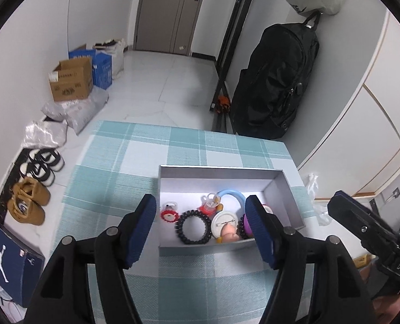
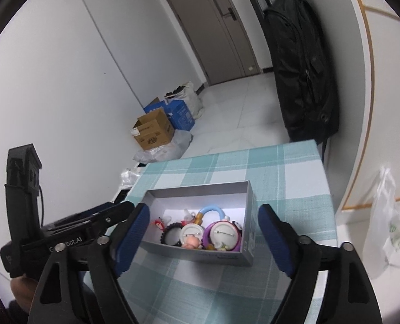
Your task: Organize jewelry
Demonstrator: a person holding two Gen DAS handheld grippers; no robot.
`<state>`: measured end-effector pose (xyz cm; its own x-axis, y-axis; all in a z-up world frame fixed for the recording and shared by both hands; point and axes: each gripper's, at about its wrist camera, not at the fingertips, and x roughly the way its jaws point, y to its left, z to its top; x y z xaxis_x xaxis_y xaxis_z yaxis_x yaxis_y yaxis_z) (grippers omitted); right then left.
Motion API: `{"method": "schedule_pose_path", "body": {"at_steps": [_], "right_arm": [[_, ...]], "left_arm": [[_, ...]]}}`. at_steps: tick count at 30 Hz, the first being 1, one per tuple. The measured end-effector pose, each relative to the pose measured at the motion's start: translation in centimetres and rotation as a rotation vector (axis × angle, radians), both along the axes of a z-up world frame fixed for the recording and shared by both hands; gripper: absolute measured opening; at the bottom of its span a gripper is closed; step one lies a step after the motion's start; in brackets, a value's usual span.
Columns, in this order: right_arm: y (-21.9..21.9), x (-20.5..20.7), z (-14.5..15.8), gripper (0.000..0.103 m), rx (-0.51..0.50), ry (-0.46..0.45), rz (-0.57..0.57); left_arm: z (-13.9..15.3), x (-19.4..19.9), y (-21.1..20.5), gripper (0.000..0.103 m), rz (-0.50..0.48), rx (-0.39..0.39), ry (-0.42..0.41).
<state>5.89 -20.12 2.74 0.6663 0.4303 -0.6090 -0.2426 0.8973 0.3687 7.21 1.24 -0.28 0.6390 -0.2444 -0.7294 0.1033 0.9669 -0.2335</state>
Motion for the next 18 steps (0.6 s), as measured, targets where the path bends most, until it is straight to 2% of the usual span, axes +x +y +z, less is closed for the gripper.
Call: {"method": "schedule_pose_path", "body": {"at_steps": [5, 14, 18], "right_arm": [[0.5, -1.0, 0.1, 0.09, -0.044, -0.032, 0.017], [1.8, -2.7, 0.4, 0.1, -0.084, -0.088, 0.056], [2.0, -3.1, 0.4, 0.101, -0.105, -0.097, 0.062]], "left_arm": [[0.4, -1.4, -0.3, 0.072, 0.012, 0.06, -0.04], [0.8, -2.9, -0.5, 0.072, 0.035, 0.1, -0.08], [1.2, -3.7, -0.6, 0.072, 0.04, 0.114, -0.111]]}}
